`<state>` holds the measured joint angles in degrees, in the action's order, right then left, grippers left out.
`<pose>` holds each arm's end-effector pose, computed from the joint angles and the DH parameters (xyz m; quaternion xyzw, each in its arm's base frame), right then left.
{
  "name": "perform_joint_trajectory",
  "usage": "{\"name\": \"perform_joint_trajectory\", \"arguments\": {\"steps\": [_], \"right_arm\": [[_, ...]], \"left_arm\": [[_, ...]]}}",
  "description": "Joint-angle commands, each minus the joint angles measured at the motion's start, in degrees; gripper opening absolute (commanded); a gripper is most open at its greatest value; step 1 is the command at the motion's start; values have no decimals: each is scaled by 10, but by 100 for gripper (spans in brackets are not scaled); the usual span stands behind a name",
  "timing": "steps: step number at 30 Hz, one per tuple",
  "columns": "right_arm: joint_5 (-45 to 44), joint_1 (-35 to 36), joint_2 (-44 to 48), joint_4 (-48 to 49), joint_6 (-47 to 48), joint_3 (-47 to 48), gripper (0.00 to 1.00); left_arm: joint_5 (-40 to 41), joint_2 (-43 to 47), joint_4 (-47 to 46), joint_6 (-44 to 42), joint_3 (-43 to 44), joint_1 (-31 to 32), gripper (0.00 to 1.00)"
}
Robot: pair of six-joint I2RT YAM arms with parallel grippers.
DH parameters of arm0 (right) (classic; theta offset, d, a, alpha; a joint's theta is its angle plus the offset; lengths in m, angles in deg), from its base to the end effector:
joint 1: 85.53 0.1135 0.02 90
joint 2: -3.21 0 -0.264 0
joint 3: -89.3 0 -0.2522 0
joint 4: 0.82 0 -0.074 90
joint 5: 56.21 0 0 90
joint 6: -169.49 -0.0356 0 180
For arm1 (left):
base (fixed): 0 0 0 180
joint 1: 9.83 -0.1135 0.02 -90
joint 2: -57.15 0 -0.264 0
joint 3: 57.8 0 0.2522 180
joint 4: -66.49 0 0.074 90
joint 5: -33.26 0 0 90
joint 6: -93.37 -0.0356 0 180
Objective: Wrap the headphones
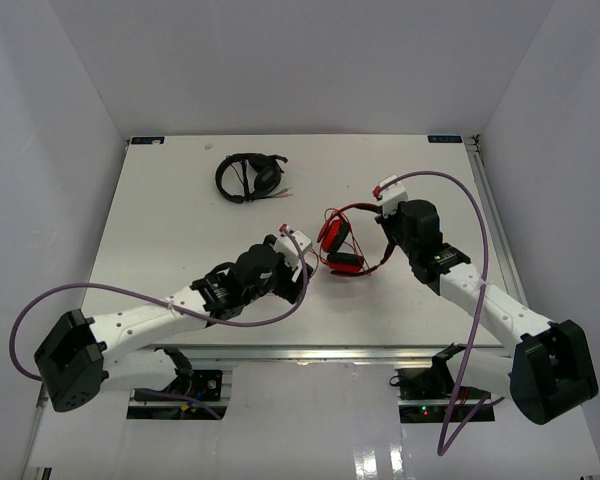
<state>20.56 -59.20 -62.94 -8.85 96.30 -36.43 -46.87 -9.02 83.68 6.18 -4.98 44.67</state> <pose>0.2386 0.1090 0.2660 -0.2375 0.7806 -0.0467 0.5763 0.1517 -0.2022 0.2413 0.3388 0.7972 -0.1714 0.4694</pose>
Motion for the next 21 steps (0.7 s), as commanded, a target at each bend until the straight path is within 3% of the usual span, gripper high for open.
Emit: {"name": "perform_joint_trajectory", "arguments": {"steps": [1,8,16,21], "right_arm": [[14,-3,6,21,-31,37,8],[31,-6,17,9,-34,34,8],[46,-8,10,-1,-50,41,8],[54,-9,11,-8,-55,43,8]], "left_arm": [[-93,-61,-71,34,-13,-25,86],[-196,-111,-136,7,-35,-56,84],[-168,-209,-165,-6,-18,-59,73],[-159,-246,-165,-13,-6,-59,31]]}}
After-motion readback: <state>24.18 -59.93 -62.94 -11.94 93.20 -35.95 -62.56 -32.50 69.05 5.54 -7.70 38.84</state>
